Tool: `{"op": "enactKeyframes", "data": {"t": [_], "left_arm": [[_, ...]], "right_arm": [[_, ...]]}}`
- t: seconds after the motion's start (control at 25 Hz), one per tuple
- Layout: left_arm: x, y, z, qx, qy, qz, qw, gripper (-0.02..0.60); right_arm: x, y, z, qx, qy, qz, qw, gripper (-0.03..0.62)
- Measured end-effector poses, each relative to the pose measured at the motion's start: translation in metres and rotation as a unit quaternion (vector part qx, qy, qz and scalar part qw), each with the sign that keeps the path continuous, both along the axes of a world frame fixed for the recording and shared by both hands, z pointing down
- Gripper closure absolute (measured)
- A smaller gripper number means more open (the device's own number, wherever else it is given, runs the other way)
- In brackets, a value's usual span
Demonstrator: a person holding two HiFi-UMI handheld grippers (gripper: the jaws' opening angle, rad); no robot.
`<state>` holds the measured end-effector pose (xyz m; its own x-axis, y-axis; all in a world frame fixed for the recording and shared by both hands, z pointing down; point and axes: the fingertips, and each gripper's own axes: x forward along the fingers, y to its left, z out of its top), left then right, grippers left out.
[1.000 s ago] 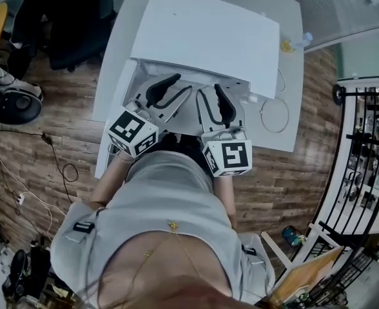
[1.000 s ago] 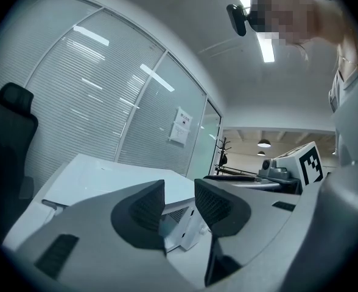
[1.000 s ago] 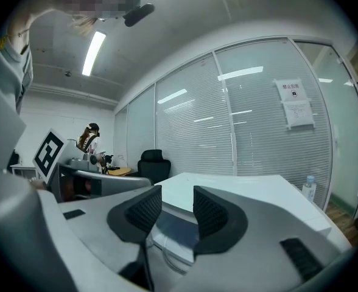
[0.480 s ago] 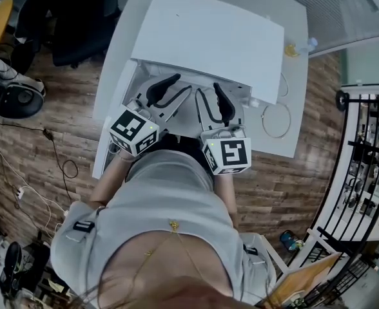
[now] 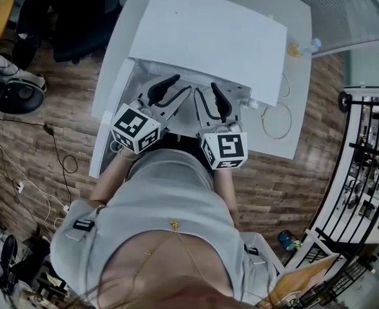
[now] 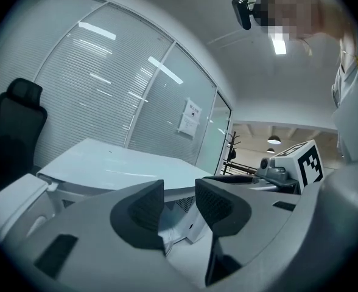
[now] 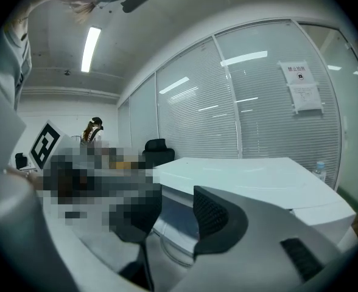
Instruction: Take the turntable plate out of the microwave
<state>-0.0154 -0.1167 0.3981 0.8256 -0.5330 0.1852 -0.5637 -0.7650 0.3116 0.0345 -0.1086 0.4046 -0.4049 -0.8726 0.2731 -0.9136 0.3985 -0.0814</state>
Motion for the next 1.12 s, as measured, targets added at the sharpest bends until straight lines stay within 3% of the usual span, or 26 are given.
{"op": "enactKeyframes", "data": {"t": [0.44, 0.6, 0.76, 1.12], "left_arm": [[0.007, -0.003, 0.042, -0.024, -0.032, -0.007, 0.9992, 0.419], [0.011, -0.003, 0.06, -0.007, -0.071, -0.007, 0.9974, 0.419], [0.01, -0.004, 0.076, -0.031, -0.064, -0.017, 0.9973, 0.419], [0.006, -0.007, 0.119, -0.076, -0.091, -0.026, 0.9927, 0.419]], "right_arm": [[0.007, -0.008, 0.044, -0.05, 0.002, -0.005, 0.999, 0.427], [0.008, -0.01, 0.063, -0.07, 0.002, -0.007, 0.998, 0.427], [0.008, -0.01, 0.081, -0.089, 0.007, -0.01, 0.996, 0.427], [0.011, -0.013, 0.121, -0.132, 0.011, -0.003, 0.991, 0.427]]}}
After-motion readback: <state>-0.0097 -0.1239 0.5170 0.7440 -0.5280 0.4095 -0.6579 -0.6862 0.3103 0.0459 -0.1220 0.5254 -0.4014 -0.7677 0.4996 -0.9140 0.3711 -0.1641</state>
